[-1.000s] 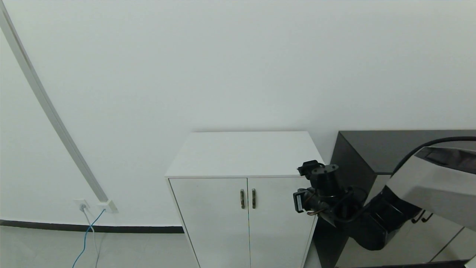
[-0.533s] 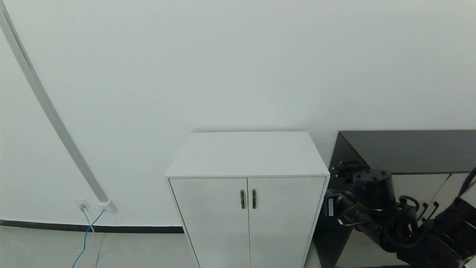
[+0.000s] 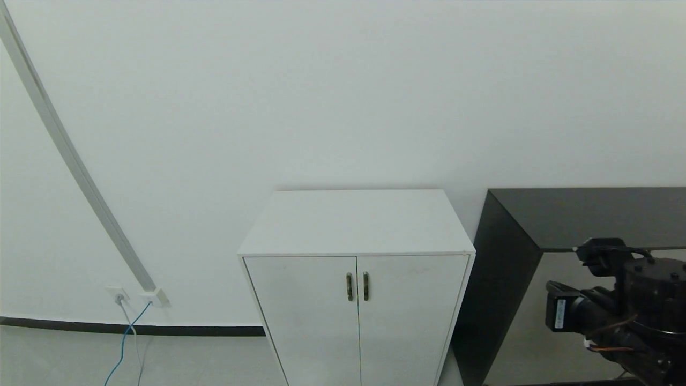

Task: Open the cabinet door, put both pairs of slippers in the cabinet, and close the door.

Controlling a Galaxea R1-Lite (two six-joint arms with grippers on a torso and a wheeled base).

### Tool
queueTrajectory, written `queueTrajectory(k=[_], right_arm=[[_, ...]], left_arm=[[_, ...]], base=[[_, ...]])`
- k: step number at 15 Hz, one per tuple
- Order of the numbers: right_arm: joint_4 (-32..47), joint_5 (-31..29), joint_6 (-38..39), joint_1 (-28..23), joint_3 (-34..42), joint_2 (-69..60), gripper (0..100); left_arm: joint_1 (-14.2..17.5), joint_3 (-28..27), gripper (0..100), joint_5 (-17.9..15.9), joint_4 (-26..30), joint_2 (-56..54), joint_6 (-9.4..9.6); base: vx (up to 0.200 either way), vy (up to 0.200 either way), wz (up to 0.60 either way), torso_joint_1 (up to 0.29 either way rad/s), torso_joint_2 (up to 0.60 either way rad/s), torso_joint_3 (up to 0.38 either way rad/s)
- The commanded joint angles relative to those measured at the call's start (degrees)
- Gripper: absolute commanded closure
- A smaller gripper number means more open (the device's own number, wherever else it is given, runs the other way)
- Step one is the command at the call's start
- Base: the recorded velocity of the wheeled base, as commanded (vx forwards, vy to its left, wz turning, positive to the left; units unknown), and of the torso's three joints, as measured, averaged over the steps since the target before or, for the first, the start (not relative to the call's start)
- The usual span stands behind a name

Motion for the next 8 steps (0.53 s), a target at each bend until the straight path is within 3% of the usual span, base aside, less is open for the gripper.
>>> queueTrajectory(k=[1,5,8], right_arm=[[0.08,-0.03,-1.06,-2.03,4.12,-7.48,100],[2.54,0.05,-2.91,-4.58,8.52,-17.33,100],[11.16,0.05,-3.0,-4.93,8.25,-26.56,100]], left_arm=[[0.01,0.0,100,-0.02,-0.01,0.0,-0.02],[0.1,0.0,100,-0.02,-0.01,0.09,-0.02],[0.01,0.0,100,-0.02,-0.01,0.0,-0.02]], base=[[0.0,0.0,0.0,0.0,0.0,0.0],[0.0,0.0,0.0,0.0,0.0,0.0],[0.0,0.0,0.0,0.0,0.0,0.0]])
